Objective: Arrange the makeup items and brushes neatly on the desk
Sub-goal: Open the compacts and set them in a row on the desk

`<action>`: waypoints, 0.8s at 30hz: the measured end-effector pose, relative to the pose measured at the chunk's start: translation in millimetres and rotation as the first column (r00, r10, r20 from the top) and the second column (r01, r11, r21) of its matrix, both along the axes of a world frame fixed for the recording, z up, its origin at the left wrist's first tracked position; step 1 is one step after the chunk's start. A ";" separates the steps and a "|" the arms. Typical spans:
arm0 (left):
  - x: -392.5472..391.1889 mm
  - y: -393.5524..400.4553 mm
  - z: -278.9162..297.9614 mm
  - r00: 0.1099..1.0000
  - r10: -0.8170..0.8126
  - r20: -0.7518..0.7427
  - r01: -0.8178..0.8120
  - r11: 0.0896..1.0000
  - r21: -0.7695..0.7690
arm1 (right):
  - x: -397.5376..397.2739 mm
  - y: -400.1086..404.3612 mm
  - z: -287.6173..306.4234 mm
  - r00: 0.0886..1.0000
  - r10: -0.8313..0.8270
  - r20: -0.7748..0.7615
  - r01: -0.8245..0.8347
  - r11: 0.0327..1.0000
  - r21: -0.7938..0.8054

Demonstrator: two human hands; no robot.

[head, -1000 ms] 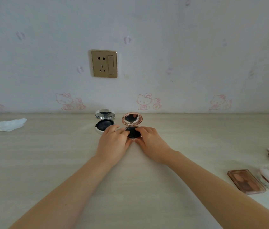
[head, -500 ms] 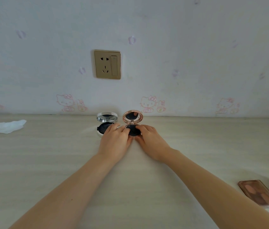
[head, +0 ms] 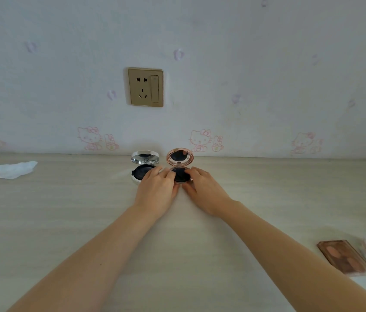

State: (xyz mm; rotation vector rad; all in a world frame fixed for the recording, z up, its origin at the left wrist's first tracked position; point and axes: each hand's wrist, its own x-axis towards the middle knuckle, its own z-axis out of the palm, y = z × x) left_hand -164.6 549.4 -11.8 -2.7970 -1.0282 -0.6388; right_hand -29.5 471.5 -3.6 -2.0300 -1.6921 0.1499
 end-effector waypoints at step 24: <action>37.3 -155.7 13.6 0.928 -0.314 0.201 0.344 0.930 -0.133 | 48.6 -218.2 36.5 0.938 -0.223 0.265 0.226 0.974 0.019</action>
